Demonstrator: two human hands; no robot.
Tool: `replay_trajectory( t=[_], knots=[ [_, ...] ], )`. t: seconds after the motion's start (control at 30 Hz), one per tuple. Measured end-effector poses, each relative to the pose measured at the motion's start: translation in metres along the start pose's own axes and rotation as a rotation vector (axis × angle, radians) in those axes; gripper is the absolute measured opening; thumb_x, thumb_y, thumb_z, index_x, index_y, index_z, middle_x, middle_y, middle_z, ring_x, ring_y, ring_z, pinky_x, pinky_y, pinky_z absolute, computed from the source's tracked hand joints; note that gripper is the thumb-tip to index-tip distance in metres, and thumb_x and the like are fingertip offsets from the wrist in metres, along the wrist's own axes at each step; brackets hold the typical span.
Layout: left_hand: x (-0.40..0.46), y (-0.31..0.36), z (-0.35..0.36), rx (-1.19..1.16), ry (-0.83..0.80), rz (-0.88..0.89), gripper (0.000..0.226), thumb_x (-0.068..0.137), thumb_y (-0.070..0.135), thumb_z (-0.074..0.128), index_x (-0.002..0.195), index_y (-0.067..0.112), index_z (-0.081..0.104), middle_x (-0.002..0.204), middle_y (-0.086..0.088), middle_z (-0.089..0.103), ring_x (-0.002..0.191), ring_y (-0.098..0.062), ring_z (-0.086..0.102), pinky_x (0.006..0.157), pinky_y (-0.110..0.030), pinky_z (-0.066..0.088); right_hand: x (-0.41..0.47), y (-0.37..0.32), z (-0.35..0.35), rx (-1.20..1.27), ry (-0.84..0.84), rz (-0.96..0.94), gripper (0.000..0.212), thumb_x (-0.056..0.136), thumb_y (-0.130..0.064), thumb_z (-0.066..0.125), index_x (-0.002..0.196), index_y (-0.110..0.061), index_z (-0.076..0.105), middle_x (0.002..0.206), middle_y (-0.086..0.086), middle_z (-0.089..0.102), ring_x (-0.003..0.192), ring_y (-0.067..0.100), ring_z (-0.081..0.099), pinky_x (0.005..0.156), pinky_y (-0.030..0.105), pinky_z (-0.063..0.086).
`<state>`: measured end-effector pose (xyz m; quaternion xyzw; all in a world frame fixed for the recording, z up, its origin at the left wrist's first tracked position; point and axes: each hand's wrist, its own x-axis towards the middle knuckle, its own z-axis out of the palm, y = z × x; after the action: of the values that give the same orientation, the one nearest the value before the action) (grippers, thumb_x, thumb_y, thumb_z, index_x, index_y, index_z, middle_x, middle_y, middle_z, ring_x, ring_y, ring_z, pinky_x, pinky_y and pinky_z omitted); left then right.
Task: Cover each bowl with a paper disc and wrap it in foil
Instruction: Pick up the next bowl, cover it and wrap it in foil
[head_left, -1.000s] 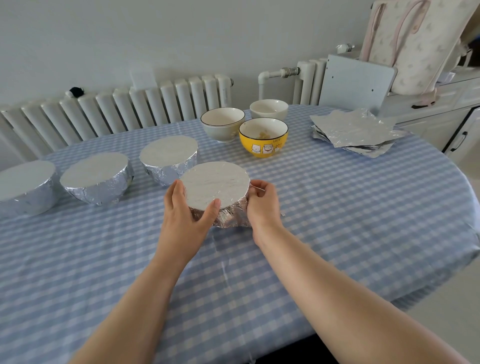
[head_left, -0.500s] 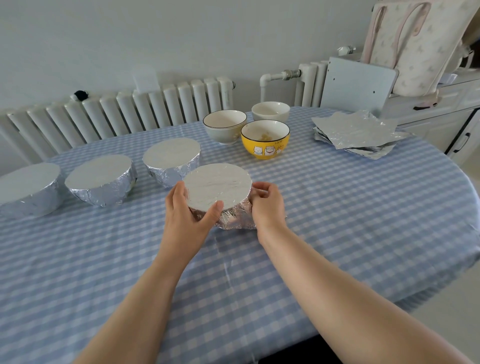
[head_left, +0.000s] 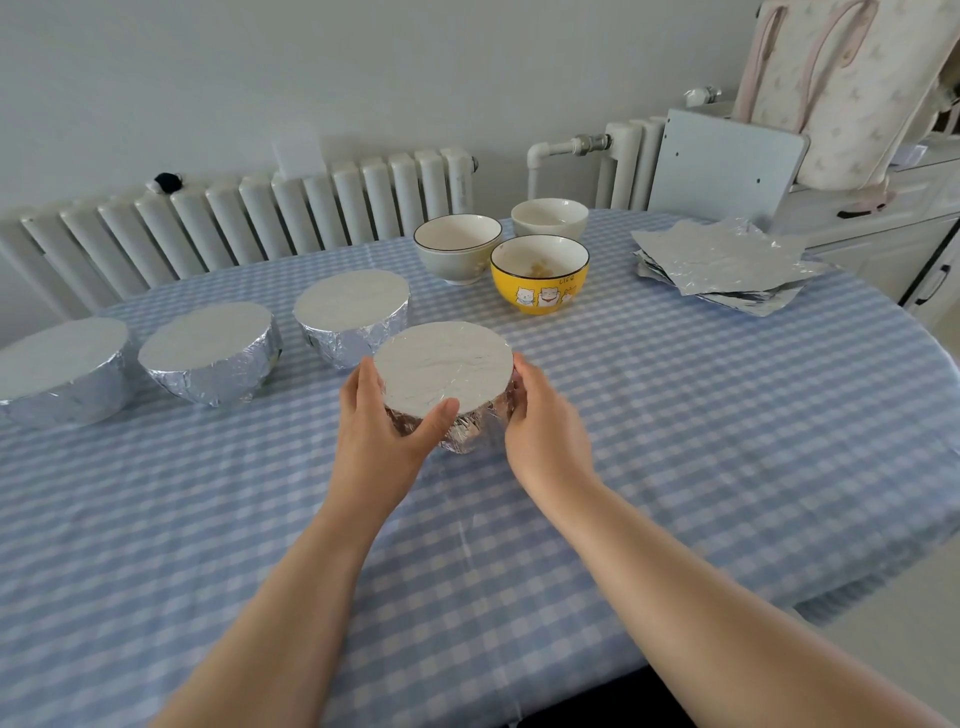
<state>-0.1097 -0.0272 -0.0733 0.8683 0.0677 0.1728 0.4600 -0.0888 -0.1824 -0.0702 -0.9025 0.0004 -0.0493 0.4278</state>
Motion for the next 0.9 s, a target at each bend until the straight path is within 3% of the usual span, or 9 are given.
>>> replay_trajectory(
  t=[0.17, 0.27, 0.37, 0.47, 0.6, 0.7, 0.8, 0.9],
  knots=[
    [0.000, -0.001, 0.000, -0.014, -0.001, 0.009, 0.091, 0.067, 0.066, 0.063, 0.138, 0.016, 0.036, 0.144, -0.002, 0.033, 0.126, -0.016, 0.039, 0.096, -0.026, 0.035, -0.001, 0.005, 0.002, 0.065, -0.059, -0.044, 0.053, 0.101, -0.013, 0.035, 0.145, -0.043, 0.036, 0.117, -0.009, 0.066, 0.094, 0.016, 0.062, 0.076, 0.037, 0.055],
    [0.000, -0.003, -0.001, -0.011, -0.004, -0.011, 0.103, 0.064, 0.068, 0.063, 0.147, 0.016, 0.031, 0.148, -0.002, 0.030, 0.132, -0.017, 0.036, 0.106, -0.031, 0.036, 0.003, 0.007, 0.001, 0.111, -0.093, -0.030, 0.047, 0.105, -0.019, 0.032, 0.146, -0.040, 0.036, 0.126, -0.009, 0.063, 0.102, 0.014, 0.060, 0.080, 0.034, 0.050],
    [-0.002, -0.002, 0.001, 0.055, 0.058, -0.029, 0.117, 0.060, 0.073, 0.063, 0.155, 0.017, 0.020, 0.149, -0.003, 0.029, 0.136, -0.018, 0.034, 0.109, -0.032, 0.034, 0.008, 0.007, -0.004, 0.240, -0.137, 0.024, 0.034, 0.107, -0.031, 0.030, 0.137, -0.028, 0.044, 0.128, -0.010, 0.060, 0.117, 0.015, 0.055, 0.087, 0.029, 0.039],
    [-0.007, 0.001, 0.003, 0.151, 0.089, -0.027, 0.119, 0.062, 0.081, 0.055, 0.155, 0.017, 0.018, 0.147, -0.006, 0.028, 0.137, -0.023, 0.035, 0.111, -0.041, 0.036, 0.020, 0.004, -0.013, 0.291, -0.215, 0.054, 0.040, 0.103, -0.051, 0.027, 0.121, -0.020, 0.045, 0.105, -0.016, 0.056, 0.113, 0.014, 0.055, 0.093, 0.033, 0.043],
    [-0.011, -0.001, 0.002, 0.126, 0.107, -0.040, 0.104, 0.080, 0.085, 0.029, 0.155, 0.014, 0.022, 0.137, -0.005, 0.031, 0.131, -0.025, 0.039, 0.111, -0.045, 0.035, 0.030, 0.000, -0.023, 0.303, -0.284, -0.018, 0.047, 0.102, -0.052, 0.033, 0.125, -0.014, 0.050, 0.111, -0.008, 0.056, 0.105, 0.003, 0.056, 0.078, 0.020, 0.041],
    [-0.010, 0.000, 0.002, 0.149, 0.126, -0.049, 0.089, 0.086, 0.069, 0.032, 0.155, 0.013, 0.027, 0.140, -0.005, 0.030, 0.135, -0.024, 0.033, 0.114, -0.043, 0.031, 0.029, 0.004, -0.012, 0.478, -0.210, 0.003, 0.035, 0.104, -0.039, 0.041, 0.109, -0.008, 0.056, 0.085, -0.004, 0.059, 0.063, -0.009, 0.061, 0.054, 0.010, 0.044],
    [-0.010, 0.002, 0.005, 0.222, 0.110, -0.002, 0.085, 0.088, 0.063, 0.034, 0.153, 0.009, 0.026, 0.159, -0.006, 0.011, 0.147, -0.021, 0.008, 0.120, -0.041, 0.018, 0.028, 0.010, 0.007, 0.511, -0.010, 0.041, 0.035, 0.097, -0.050, 0.052, 0.111, -0.018, 0.056, 0.110, 0.001, 0.063, 0.091, 0.000, 0.065, 0.068, 0.017, 0.055],
    [-0.010, 0.000, 0.006, 0.253, 0.074, 0.035, 0.093, 0.087, 0.063, 0.029, 0.156, 0.003, 0.010, 0.165, -0.002, -0.014, 0.152, -0.016, -0.006, 0.123, -0.037, 0.009, 0.025, 0.009, 0.012, 0.593, 0.071, 0.046, 0.026, 0.097, -0.042, 0.056, 0.105, -0.017, 0.059, 0.094, -0.004, 0.066, 0.074, 0.000, 0.066, 0.058, 0.017, 0.051]
  ],
)
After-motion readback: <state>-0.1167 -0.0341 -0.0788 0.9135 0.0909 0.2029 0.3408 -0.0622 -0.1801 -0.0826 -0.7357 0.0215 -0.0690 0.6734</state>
